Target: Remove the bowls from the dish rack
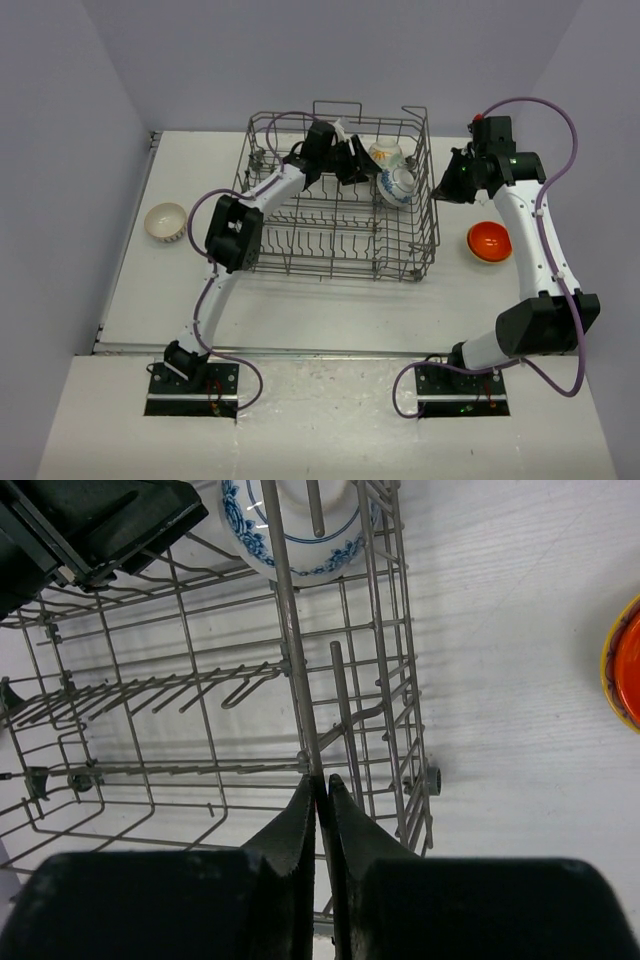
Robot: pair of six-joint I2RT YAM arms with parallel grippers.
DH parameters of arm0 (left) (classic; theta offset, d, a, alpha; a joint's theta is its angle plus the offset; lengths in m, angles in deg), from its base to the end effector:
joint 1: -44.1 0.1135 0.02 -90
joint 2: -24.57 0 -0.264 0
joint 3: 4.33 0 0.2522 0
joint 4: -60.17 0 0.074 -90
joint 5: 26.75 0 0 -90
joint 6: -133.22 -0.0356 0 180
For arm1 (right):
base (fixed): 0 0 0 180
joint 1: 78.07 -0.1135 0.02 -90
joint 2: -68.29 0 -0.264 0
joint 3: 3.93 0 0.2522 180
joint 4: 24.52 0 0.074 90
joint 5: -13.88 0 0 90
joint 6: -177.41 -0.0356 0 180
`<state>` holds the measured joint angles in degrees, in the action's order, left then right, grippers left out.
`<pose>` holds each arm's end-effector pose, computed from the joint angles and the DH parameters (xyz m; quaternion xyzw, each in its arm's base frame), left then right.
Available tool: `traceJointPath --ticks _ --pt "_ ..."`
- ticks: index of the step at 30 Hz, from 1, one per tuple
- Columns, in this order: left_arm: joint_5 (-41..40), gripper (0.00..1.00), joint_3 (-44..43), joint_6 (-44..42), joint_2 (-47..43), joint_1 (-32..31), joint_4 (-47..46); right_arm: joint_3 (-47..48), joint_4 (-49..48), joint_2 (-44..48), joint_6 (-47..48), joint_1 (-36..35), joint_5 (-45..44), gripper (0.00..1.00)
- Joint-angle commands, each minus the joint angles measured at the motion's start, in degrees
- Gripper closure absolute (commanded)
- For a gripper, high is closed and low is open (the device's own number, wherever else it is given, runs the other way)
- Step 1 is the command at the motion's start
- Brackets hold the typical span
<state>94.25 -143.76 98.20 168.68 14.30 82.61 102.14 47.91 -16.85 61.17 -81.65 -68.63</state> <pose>0.4927 -0.3033 0.2000 -0.0432 0.8328 -0.5073 0.2175 0.3004 0.0234 0.3811 0.1640 0.9279 0.1442 0.3020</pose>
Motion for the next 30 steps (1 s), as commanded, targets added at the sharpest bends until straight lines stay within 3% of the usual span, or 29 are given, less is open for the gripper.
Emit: traceJointPath --ticks 1,5,17,19,20,24,30 --pt "0.64 0.4 0.07 -1.19 0.73 -1.14 0.89 -1.26 -2.07 -0.02 -0.66 -0.29 2.62 1.0" --pt "1.25 0.4 -0.11 -0.23 1.87 -1.14 -0.15 -1.87 -2.25 0.15 -0.66 -0.29 3.06 1.0" --pt "10.29 0.46 -1.33 10.49 6.96 -2.81 -16.06 -3.02 -2.86 0.59 -0.39 -0.29 3.68 1.0" --pt "10.48 0.47 -1.86 10.85 7.32 -2.89 -15.98 -2.75 -2.78 0.68 -0.22 -0.29 3.59 1.0" --pt "9.09 0.52 -1.86 9.72 6.02 -2.89 -13.98 -2.67 -2.78 0.68 -0.13 -0.29 3.5 1.0" --pt "2.93 0.58 -0.52 1.1 1.34 -3.25 -7.76 -3.19 -2.86 0.77 0.05 -0.29 3.41 1.0" --pt "0.11 0.65 4.89 0.92 -2.96 -3.68 -3.42 -1.35 -2.6 0.5 -0.48 -0.29 3.24 1.0"
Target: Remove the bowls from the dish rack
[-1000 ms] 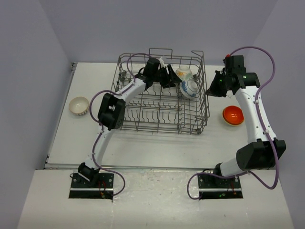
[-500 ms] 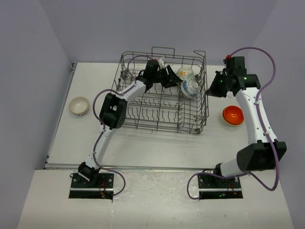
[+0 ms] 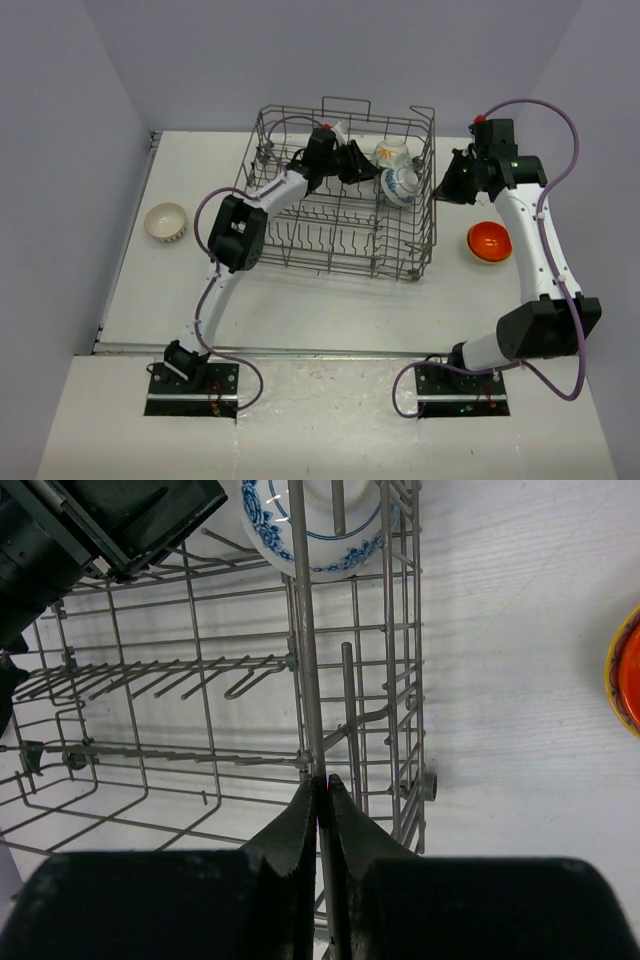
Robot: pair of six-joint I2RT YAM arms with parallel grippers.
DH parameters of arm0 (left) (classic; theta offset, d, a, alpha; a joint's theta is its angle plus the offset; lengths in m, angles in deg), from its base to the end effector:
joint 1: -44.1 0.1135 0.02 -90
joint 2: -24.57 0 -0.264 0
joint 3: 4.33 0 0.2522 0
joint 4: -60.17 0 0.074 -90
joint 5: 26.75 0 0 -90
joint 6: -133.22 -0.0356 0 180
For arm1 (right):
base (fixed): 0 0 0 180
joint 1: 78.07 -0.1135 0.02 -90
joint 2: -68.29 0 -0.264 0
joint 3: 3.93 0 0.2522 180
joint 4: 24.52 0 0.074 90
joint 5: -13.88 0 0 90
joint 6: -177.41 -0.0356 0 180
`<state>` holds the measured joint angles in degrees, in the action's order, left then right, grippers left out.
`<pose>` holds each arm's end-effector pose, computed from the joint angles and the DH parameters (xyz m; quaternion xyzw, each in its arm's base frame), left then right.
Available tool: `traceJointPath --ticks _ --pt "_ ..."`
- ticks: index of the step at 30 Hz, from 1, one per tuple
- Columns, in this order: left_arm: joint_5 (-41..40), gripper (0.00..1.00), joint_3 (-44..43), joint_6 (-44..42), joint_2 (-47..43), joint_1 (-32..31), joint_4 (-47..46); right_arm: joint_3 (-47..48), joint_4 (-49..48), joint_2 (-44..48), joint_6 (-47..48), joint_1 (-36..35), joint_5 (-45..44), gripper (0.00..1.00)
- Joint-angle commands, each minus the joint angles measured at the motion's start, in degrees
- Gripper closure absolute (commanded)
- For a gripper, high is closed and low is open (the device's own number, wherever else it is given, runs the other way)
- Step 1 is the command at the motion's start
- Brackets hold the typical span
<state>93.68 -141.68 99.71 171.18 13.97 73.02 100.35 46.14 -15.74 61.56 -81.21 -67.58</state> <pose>0.4981 -0.3099 0.1788 -0.0398 0.8128 -0.5280 0.2427 0.2980 0.0216 0.3792 0.1600 0.9249 0.1524 0.3094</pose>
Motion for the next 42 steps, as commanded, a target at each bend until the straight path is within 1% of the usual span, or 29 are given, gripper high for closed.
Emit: traceJointPath --ticks 1,3,8,11,17,20,21,28,30,33,34,36,38,41,42 --pt "0.5 0.67 3.35 -0.85 -5.98 -3.62 6.79 0.71 -0.74 -0.61 -0.87 -0.73 2.01 1.0" --pt "-0.37 0.67 5.62 -1.55 -7.64 -3.8 8.2 1.41 -0.39 -0.61 -0.79 -0.73 1.4 1.0" --pt "-2.39 0.68 13.36 -1.65 -13.35 -3.88 8.12 1.24 -0.13 -0.17 -1.14 -0.73 1.83 1.0" --pt "-2.83 0.67 22.3 -1.03 -16.95 -3.8 4.79 0.71 -0.13 0.53 -1.4 -0.73 2.45 1.0" --pt "-3.89 0.68 30.15 -0.59 -21.7 -4.23 2.32 -1.13 -0.21 2.9 -1.4 -0.73 2.63 1.0" --pt "-4.24 0.66 31.56 -0.68 -23.12 -4.41 1.87 -3.15 -0.91 4.48 -1.4 -0.73 3.77 1.0" --pt "-4.16 0.66 31.39 -0.77 -23.21 -4.41 1.87 -3.68 -0.92 4.84 -1.4 -0.73 4.2 1.0" --pt "-3.27 0.49 24.72 -2.7 -23.21 -4.41 3.62 -5.79 -1.09 6.68 -1.14 -0.73 4.39 1.0" --pt "-4.33 0.46 21.82 -3.75 -23.56 -4.32 5.03 -5.79 -1.18 6.51 -0.87 -0.73 4.3 1.0" --pt "-8.89 0.4 17.87 -6.47 -24.87 -4.24 8.45 -5.71 -1.09 6.07 -0.79 -0.73 4.73 1.0" --pt "-11.6 0.4 15.16 -7.18 -25.14 -4.15 11.34 -5.62 -1.09 5.98 -0.79 -0.73 5.0 1.0" --pt "-12.77 0.38 13.21 -9.11 -25.14 -3.88 12.33 -5.53 -1.27 5.9 -0.7 -0.73 5.0 1.0" --pt "-13.21 0.37 10.48 -9.12 -24.44 -3.8 14.26 -5.27 -1.09 5.81 -0.7 -0.73 4.91 1.0" --pt "-13.12 0.37 11.78 -6.58 -24.96 -4.23 14.18 -5.18 -1.09 5.81 -0.87 -0.82 5.0 1.0" --pt "-13.12 0.38 12.84 -5.87 -25.92 -4.5 12.79 -5.09 -1.01 5.81 -0.87 -0.73 5.0 1.0"
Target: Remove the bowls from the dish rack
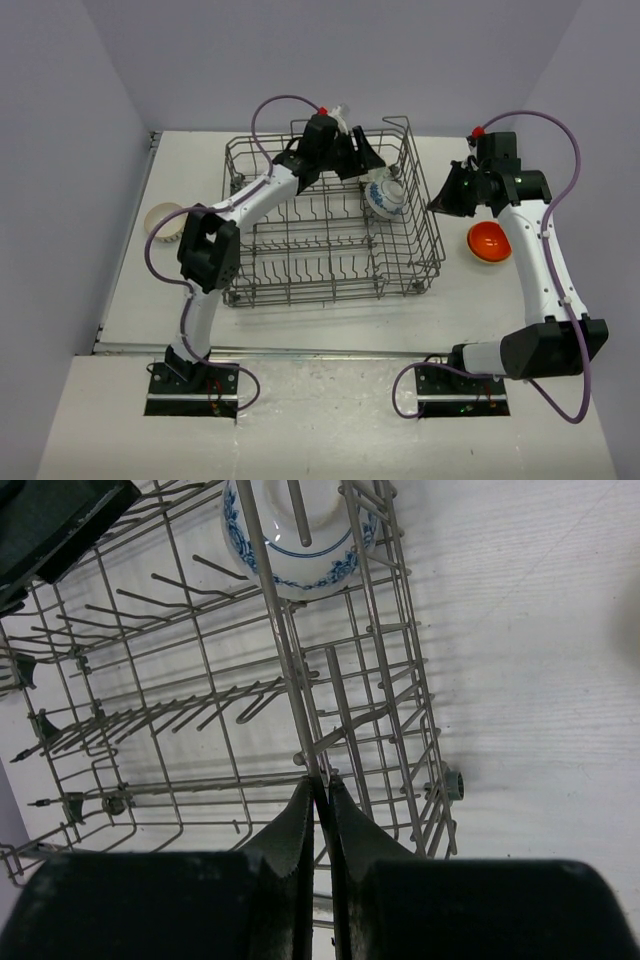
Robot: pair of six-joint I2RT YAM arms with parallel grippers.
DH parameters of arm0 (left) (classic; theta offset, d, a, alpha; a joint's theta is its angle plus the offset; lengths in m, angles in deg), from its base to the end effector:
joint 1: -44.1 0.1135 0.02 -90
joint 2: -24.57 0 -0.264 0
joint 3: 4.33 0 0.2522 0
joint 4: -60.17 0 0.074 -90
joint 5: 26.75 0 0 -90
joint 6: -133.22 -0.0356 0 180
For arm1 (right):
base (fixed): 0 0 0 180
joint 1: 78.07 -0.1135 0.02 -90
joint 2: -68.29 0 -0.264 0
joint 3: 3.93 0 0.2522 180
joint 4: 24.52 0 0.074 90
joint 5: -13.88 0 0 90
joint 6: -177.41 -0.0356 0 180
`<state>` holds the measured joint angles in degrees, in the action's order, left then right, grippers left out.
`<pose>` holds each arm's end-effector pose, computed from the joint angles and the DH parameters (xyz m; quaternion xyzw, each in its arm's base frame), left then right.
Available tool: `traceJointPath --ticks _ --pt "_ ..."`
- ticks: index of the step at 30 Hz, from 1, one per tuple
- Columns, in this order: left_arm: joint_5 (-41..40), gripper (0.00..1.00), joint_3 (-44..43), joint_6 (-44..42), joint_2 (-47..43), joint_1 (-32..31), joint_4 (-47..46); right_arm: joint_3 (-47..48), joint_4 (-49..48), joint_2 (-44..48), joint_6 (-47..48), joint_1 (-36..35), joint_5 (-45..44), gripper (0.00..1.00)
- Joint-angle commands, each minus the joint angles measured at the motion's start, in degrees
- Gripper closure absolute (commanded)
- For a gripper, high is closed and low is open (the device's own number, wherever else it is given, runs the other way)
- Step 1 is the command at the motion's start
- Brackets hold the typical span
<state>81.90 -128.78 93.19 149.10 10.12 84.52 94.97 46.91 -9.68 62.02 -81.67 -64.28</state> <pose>0.4248 -0.3000 0.2861 -0.0285 0.8337 -0.4586 0.3061 0.2688 0.0242 0.3778 0.1427 0.9259 0.1781 0.3011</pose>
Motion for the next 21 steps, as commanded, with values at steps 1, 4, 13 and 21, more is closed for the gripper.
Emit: traceJointPath --ticks 1,4,13,21 --pt "-1.69 0.38 1.95 2.39 -4.38 -0.83 0.58 0.29 -1.86 -0.25 -1.33 -0.27 1.7 1.0" --pt "-1.17 0.38 6.17 5.91 -6.57 -1.62 -3.11 -0.33 -2.39 0.45 -1.59 -0.27 1.96 1.0" --pt "-13.54 0.36 22.96 11.01 -17.47 -6.71 -17.61 -2.88 -4.49 2.03 -2.3 -0.27 2.58 1.0" --pt "-23.31 0.39 31.23 14.0 -18.45 -10.5 -25.61 -4.02 -4.15 4.58 -1.95 -0.27 2.23 1.0"
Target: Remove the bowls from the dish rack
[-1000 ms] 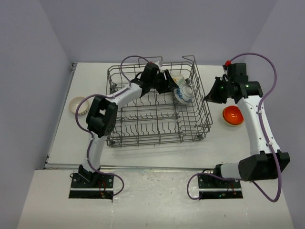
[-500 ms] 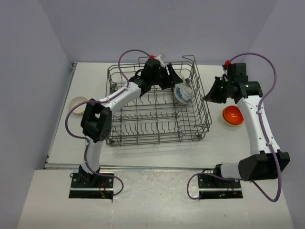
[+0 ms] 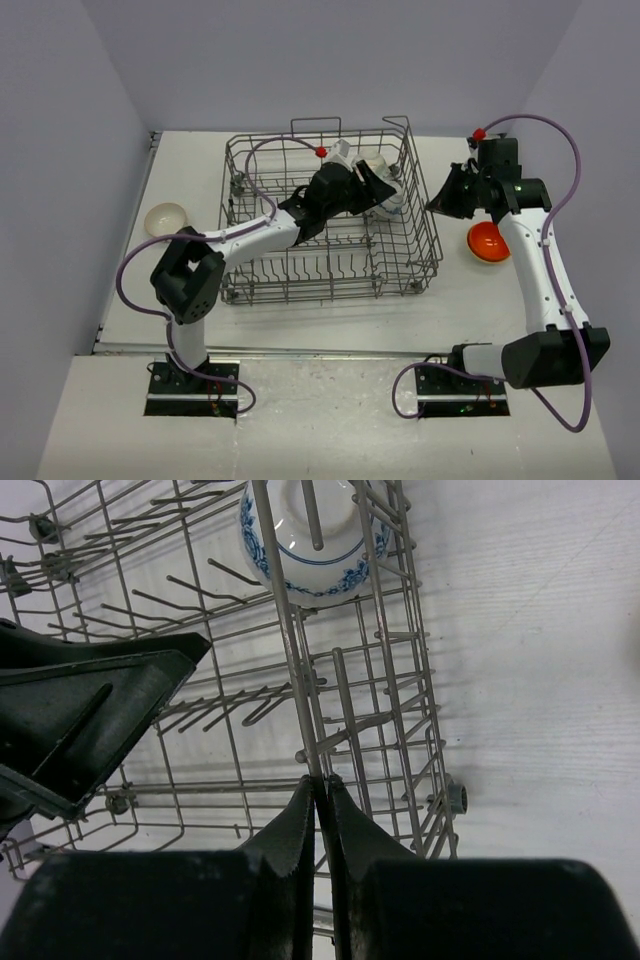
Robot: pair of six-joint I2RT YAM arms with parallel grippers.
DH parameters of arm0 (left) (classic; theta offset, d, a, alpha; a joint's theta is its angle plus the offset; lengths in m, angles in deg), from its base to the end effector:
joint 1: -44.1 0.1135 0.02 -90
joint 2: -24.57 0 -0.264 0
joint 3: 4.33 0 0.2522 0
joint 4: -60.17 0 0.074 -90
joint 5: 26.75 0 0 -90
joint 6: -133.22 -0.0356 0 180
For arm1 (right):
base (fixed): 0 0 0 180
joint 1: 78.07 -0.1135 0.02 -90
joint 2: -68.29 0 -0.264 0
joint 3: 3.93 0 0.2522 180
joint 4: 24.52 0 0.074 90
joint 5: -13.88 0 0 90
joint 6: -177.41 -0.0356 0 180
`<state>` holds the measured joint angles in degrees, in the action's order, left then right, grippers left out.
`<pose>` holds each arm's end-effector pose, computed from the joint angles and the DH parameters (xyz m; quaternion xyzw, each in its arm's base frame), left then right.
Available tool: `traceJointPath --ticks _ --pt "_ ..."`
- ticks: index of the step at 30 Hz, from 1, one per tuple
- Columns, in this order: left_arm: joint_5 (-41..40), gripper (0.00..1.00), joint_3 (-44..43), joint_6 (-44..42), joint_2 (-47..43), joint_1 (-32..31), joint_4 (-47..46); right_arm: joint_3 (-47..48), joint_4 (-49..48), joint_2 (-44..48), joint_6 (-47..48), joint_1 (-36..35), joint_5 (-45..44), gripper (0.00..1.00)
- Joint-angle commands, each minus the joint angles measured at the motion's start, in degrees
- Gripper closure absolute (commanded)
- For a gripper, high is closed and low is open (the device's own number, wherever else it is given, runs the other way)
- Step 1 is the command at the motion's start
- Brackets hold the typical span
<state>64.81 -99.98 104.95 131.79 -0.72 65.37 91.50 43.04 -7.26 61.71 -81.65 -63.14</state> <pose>0.3186 -0.3180 0.2835 -0.1100 0.7951 -0.4845 0.3479 0.2635 0.0245 0.3745 0.1377 0.9172 0.1926 0.3204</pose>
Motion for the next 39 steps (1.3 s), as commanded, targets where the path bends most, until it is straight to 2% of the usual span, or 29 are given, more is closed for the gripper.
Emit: traceJointPath --ticks 1,11,24,39 --pt "-6.39 0.39 2.87 2.6 -0.79 0.34 -6.91 -0.55 -0.28 2.68 -1.64 -0.29 1.09 1.0" --pt "-9.74 0.4 9.73 2.95 -0.53 0.08 -11.21 -4.85 -1.68 4.88 -2.08 -0.29 1.09 1.0" --pt "-7.8 0.39 9.64 4.53 4.57 0.17 -17.19 -3.71 -0.71 4.44 -1.55 -0.29 0.39 1.0" --pt "-8.86 0.38 7.45 3.13 8.71 0.17 -17.11 -4.5 -0.89 4.71 -1.03 -0.29 0.83 1.0"
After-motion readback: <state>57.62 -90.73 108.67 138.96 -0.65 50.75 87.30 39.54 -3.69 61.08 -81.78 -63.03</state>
